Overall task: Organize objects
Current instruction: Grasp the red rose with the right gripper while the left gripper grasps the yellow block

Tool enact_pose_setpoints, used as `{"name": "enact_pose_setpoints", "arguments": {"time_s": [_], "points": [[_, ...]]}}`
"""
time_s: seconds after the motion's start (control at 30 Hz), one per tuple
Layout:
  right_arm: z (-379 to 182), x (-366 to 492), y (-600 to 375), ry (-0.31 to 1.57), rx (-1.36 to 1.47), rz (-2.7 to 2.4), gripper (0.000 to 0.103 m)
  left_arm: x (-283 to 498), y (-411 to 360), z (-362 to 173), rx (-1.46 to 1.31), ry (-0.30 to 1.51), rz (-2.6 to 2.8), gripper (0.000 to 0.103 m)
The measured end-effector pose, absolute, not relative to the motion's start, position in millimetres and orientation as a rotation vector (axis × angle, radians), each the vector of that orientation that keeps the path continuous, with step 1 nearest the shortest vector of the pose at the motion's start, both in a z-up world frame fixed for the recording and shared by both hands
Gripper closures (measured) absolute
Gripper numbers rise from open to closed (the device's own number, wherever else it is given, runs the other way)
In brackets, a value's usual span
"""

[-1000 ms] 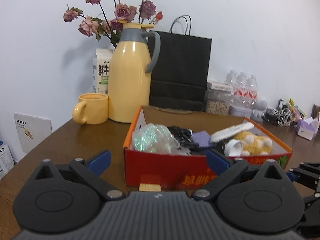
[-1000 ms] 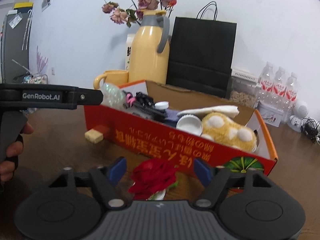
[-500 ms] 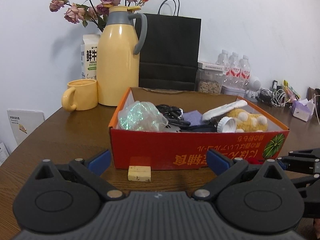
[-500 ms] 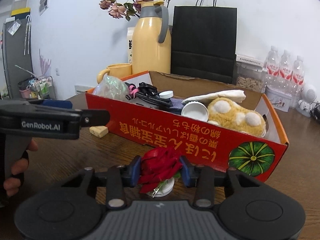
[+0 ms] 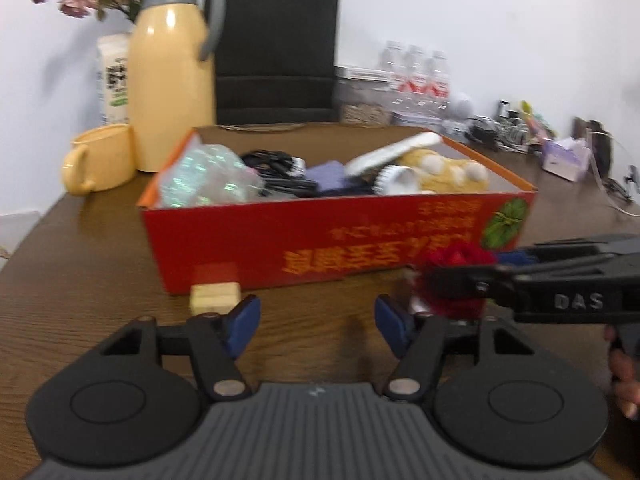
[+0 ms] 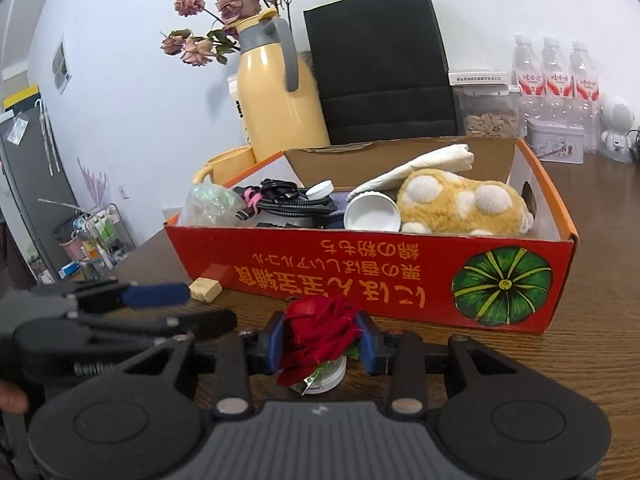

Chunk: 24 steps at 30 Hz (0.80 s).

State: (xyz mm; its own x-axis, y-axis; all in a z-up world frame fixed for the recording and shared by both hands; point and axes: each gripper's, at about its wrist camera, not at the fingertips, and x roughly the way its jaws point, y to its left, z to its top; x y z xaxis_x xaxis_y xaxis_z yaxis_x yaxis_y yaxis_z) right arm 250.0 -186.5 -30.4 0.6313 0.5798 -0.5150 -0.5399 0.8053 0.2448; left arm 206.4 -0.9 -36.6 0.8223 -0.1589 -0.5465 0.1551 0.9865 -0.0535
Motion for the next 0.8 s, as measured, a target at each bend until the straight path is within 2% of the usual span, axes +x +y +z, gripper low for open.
{"name": "enact_pose_setpoints", "arguments": {"time_s": [0.4,0.8], "points": [[-30.1,250.4,-188.0,0.615,0.116,0.668,0.068,204.1,-23.5,-42.8,0.031,0.618,-0.290,0.039],[-26.9,245.5,-188.0,0.582,0.110,0.675,0.068,201.0,-28.5,-42.1,0.053,0.588,-0.286,0.035]]}}
